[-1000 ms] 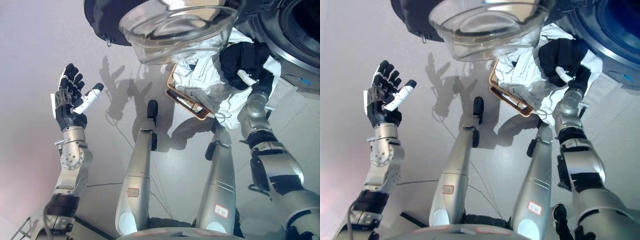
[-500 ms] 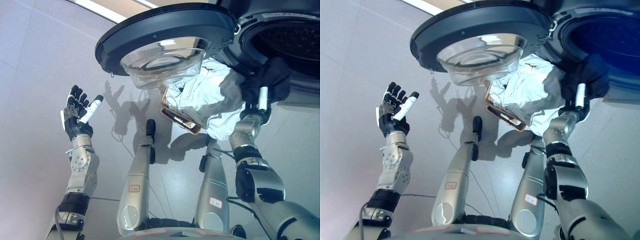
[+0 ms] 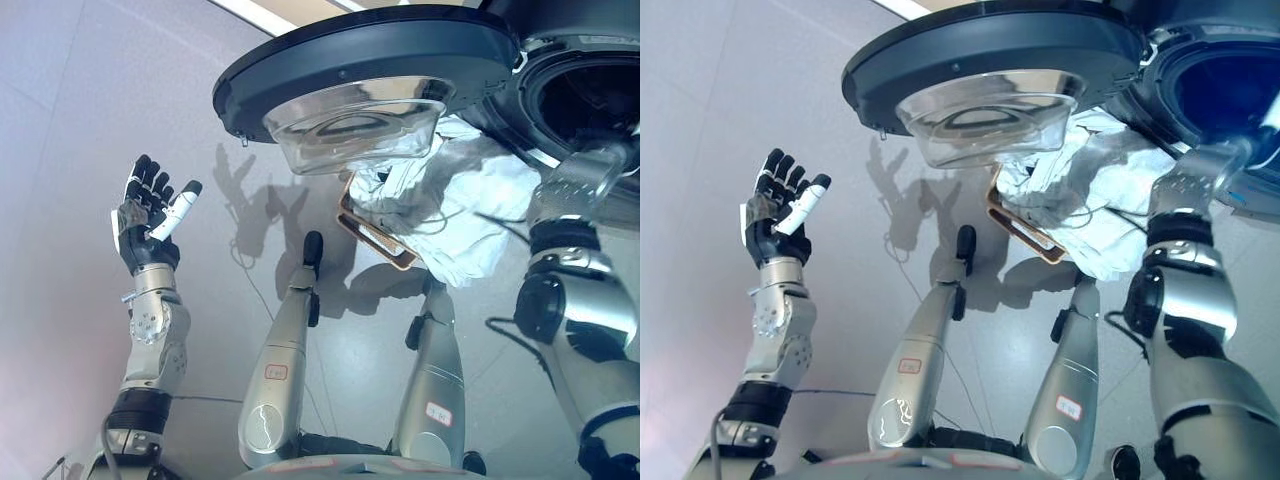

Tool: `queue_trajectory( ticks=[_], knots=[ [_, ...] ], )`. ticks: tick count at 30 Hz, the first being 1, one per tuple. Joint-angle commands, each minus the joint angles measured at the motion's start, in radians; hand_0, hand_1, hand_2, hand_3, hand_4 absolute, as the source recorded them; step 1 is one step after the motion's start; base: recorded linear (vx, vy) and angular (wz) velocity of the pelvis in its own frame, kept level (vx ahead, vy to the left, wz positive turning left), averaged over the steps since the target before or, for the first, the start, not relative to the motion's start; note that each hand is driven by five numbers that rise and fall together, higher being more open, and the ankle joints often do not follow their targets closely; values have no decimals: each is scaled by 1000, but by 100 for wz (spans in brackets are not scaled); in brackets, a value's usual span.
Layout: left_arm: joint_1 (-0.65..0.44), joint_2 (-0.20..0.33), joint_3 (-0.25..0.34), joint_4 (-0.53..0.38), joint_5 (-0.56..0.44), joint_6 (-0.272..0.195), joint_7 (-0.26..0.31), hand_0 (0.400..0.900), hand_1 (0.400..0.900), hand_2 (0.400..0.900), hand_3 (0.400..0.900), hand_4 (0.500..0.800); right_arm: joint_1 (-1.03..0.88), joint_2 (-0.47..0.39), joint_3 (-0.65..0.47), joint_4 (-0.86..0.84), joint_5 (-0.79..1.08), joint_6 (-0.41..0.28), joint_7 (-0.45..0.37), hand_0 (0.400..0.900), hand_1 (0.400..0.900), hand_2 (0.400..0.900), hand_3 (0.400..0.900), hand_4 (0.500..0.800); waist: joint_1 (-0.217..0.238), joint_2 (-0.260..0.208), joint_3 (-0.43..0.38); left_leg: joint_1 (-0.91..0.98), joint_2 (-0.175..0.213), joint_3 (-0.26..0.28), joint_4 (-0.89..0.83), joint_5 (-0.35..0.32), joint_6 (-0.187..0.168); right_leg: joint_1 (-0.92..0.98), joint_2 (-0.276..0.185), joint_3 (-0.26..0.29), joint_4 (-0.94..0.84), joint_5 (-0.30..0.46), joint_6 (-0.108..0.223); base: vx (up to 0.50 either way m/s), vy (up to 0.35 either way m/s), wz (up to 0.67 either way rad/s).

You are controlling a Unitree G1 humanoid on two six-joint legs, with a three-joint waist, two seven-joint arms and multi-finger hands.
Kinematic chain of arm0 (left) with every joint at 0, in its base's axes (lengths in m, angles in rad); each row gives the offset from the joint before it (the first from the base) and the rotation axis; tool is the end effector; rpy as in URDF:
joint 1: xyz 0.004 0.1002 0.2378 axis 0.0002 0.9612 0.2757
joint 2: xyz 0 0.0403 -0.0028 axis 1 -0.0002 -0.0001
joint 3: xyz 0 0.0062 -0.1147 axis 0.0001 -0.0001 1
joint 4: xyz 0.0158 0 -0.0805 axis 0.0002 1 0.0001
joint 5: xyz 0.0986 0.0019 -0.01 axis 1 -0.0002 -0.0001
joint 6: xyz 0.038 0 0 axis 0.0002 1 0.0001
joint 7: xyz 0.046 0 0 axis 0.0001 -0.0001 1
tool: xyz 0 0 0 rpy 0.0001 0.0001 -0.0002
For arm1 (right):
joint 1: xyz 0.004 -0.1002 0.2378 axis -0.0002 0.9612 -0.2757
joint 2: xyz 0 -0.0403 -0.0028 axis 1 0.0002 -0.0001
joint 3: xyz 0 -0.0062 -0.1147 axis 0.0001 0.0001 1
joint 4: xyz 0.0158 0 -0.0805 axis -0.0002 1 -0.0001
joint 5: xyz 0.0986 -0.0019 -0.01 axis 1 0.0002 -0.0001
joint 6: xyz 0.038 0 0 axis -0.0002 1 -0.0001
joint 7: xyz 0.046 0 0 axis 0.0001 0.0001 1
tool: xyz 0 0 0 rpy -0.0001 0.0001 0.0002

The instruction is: Put the clothes in the basket into the washing machine.

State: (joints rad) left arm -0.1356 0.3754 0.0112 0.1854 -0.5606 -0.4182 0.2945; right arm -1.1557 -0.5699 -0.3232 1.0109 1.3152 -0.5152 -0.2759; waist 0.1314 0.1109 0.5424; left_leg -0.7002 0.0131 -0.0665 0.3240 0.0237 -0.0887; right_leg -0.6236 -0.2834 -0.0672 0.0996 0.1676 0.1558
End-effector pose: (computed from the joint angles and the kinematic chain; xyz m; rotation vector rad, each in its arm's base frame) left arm 0.2261 0.2331 0.0625 -0.2314 -0.3546 0.3727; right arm 0.3421 -0.3029 0.2466 1.2513 -0.7470 -0.6877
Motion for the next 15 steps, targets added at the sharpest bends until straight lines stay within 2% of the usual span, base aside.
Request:
queue_trajectory(
  ticks=[1,6,7,8,15],
  knots=[
    [63,65,90,-110,-18,-104,11,900,900,900,900,800,-36,-133,87,-48,3,-123,27,400,400,400,400,500,-11,44,-106,1,-45,-12,-201,89,48,36,48,-40,26,-92,-14,0,0,0],
    [71,67,89,-125,-7,-104,22,900,900,900,900,800,-47,-139,95,-45,19,-130,29,400,400,400,400,500,-9,36,-108,-20,-44,-19,-207,94,50,18,50,-45,22,-85,-15,0,0,0],
    [70,66,86,-125,-7,-103,23,900,900,900,900,800,-47,-135,96,-37,20,-128,29,663,663,663,663,658,-9,36,-108,-23,-44,-19,-206,94,50,15,50,-45,22,-85,-16,0,0,0],
    [69,65,85,-125,-8,-104,23,900,900,900,900,800,-45,-130,97,-28,18,-122,29,900,900,900,900,800,-9,35,-108,-25,-44,-18,-206,93,50,15,51,-46,22,-85,-16,0,0,0],
    [63,68,97,-132,-1,-108,35,900,900,900,900,800,-53,-118,105,23,15,-94,39,900,900,900,900,800,-9,31,-108,-30,-42,-18,-205,92,50,8,52,-42,24,-86,-17,0,0,0]
  ],
)
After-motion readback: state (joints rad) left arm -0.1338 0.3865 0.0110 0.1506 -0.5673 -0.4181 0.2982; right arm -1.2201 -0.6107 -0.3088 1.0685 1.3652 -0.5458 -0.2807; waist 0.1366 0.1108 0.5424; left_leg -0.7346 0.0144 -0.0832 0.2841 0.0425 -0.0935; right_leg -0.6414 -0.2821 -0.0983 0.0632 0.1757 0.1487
